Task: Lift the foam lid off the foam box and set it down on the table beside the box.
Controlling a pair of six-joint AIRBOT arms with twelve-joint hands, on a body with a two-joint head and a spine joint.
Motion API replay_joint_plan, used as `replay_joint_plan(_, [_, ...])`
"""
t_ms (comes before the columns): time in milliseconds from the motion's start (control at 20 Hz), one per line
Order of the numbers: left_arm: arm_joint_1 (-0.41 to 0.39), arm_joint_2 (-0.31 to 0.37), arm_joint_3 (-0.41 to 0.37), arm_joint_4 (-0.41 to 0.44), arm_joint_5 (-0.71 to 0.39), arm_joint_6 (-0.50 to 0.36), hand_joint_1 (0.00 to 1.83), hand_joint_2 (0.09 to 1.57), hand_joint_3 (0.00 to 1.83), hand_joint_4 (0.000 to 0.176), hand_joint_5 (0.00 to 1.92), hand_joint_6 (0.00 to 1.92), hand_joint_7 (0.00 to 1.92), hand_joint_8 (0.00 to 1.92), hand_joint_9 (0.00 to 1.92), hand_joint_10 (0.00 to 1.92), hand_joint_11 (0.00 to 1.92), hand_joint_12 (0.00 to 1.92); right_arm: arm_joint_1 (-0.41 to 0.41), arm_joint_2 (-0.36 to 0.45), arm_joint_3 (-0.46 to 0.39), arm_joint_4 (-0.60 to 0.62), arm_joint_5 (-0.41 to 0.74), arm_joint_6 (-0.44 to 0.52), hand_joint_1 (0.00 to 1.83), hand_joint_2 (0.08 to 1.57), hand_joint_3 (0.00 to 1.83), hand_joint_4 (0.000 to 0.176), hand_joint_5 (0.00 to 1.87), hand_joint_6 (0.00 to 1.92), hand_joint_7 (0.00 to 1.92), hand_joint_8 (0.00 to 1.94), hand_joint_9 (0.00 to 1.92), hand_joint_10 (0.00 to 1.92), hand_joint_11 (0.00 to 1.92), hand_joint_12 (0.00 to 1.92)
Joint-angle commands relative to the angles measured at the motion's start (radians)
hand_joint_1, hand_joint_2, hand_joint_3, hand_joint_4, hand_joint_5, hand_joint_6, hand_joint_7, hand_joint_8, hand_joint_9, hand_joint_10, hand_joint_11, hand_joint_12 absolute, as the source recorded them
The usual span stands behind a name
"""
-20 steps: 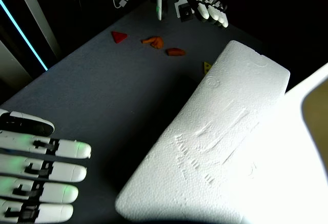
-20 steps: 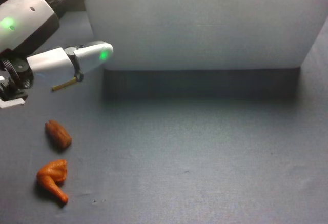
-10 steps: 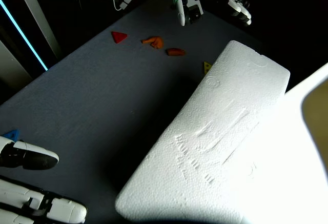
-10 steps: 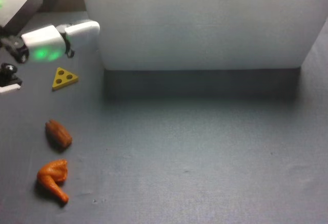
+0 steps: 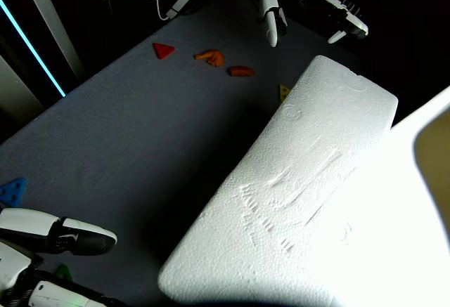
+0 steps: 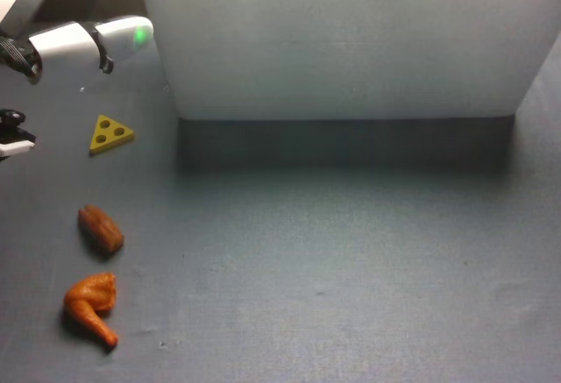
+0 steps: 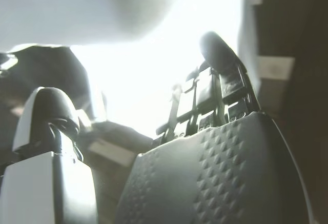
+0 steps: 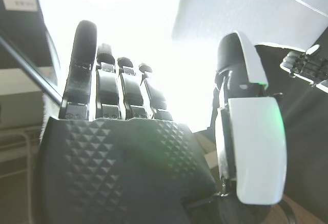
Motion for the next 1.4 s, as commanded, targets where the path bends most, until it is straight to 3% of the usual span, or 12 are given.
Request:
replay_joint_plan(0, [-0.015, -0.003, 0.014, -0.004, -0.107, -0.019, 0.64, 1.03, 0.00, 0.055, 0.00, 0.00, 0.00, 0.00, 0.00, 0.00, 0.00, 1.92, 0.013, 0.006, 0.019, 0.010, 0.095, 0.003, 0.64, 1.15, 0.00, 0.000, 0.00, 0.00, 0.00, 0.00, 0.00, 0.00, 0.00, 1.52])
replay_joint_plan(100, [-0.020, -0.015, 0.031, -0.019, -0.091, -0.031, 0.63, 1.03, 0.00, 0.070, 0.00, 0.00, 0.00, 0.00, 0.00, 0.00, 0.00, 1.92, 0.021, -0.009, 0.037, 0.031, 0.082, 0.003, 0.59, 1.14, 0.00, 0.000, 0.00, 0.00, 0.00, 0.00, 0.00, 0.00, 0.00, 1.21])
replay_joint_plan(150, [-0.023, -0.023, 0.043, -0.027, -0.081, -0.040, 0.63, 1.03, 0.00, 0.057, 0.00, 0.00, 0.00, 0.00, 0.00, 0.00, 0.00, 1.92, 0.026, -0.018, 0.046, 0.040, 0.076, 0.003, 0.63, 1.15, 0.00, 0.000, 0.00, 0.00, 0.00, 0.00, 0.00, 0.00, 0.00, 1.05])
replay_joint_plan(300, [-0.030, -0.062, 0.094, -0.043, -0.026, -0.069, 0.58, 1.02, 0.00, 0.066, 0.00, 0.00, 0.00, 0.00, 0.00, 0.00, 0.00, 1.92, 0.037, -0.056, 0.088, 0.072, 0.045, 0.013, 0.64, 1.17, 0.00, 0.000, 0.00, 0.00, 0.00, 0.00, 0.00, 0.00, 0.00, 0.09])
replay_joint_plan(350, [-0.035, -0.077, 0.111, -0.048, -0.016, -0.087, 0.59, 1.02, 0.00, 0.056, 0.00, 0.00, 0.00, 0.00, 0.00, 0.00, 0.00, 1.64, 0.037, -0.066, 0.100, 0.081, 0.040, 0.025, 0.64, 1.16, 0.00, 0.000, 0.00, 0.00, 0.00, 0.00, 0.00, 0.00, 0.00, 0.02])
replay_joint_plan(450, [-0.045, -0.092, 0.129, -0.050, -0.005, -0.106, 0.57, 1.02, 0.00, 0.029, 0.00, 0.00, 0.00, 0.00, 0.04, 0.03, 0.00, 1.27, 0.037, -0.085, 0.125, 0.085, 0.035, 0.075, 0.70, 1.15, 0.00, 0.000, 0.00, 0.00, 0.00, 0.00, 0.00, 0.00, 0.00, 0.00])
replay_joint_plan(550, [-0.052, -0.098, 0.136, -0.051, 0.001, -0.110, 0.56, 0.98, 0.00, 0.042, 0.00, 0.00, 0.00, 0.00, 0.00, 0.00, 0.00, 0.81, 0.037, -0.098, 0.139, 0.089, 0.035, 0.106, 0.70, 1.14, 0.00, 0.000, 0.00, 0.00, 0.00, 0.00, 0.00, 0.00, 0.00, 0.00])
replay_joint_plan(700, [-0.056, -0.109, 0.149, -0.048, 0.007, -0.129, 0.55, 0.97, 0.00, 0.033, 0.00, 0.00, 0.00, 0.00, 0.00, 0.00, 0.00, 0.05, 0.037, -0.112, 0.156, 0.081, 0.040, 0.153, 0.66, 1.16, 0.00, 0.000, 0.00, 0.00, 0.00, 0.00, 0.00, 0.00, 0.00, 0.00])
replay_joint_plan(750, [-0.058, -0.114, 0.153, -0.048, 0.010, -0.131, 0.56, 0.97, 0.00, 0.021, 0.00, 0.00, 0.00, 0.00, 0.00, 0.00, 0.00, 0.01, 0.037, -0.112, 0.156, 0.079, 0.042, 0.156, 0.65, 1.16, 0.00, 0.000, 0.00, 0.50, 0.00, 0.00, 0.00, 0.00, 0.00, 0.00])
replay_joint_plan(950, [-0.069, -0.134, 0.171, -0.040, 0.023, -0.142, 0.56, 0.99, 0.01, 0.023, 0.00, 0.00, 0.00, 0.00, 0.00, 0.00, 0.00, 0.00, 0.049, -0.115, 0.157, 0.065, 0.049, 0.164, 0.57, 1.15, 0.00, 0.000, 0.00, 0.01, 0.00, 0.00, 0.00, 0.00, 0.00, 0.00])
replay_joint_plan(1150, [-0.071, -0.150, 0.188, -0.037, 0.037, -0.158, 0.57, 0.99, 0.01, 0.051, 0.00, 0.00, 0.00, 0.00, 0.00, 0.00, 0.00, 0.00, 0.059, -0.118, 0.158, 0.049, 0.054, 0.171, 0.63, 1.13, 0.00, 0.000, 0.03, 0.02, 0.07, 0.03, 0.04, 0.02, 0.00, 0.00])
replay_joint_plan(1350, [-0.074, -0.163, 0.203, -0.040, 0.052, -0.163, 0.56, 0.99, 0.00, 0.044, 0.00, 0.00, 0.00, 0.00, 0.00, 0.00, 0.00, 0.00, 0.064, -0.120, 0.159, 0.045, 0.057, 0.171, 0.65, 1.13, 0.00, 0.000, 0.00, 0.00, 0.00, 0.00, 0.00, 0.00, 0.00, 0.00])
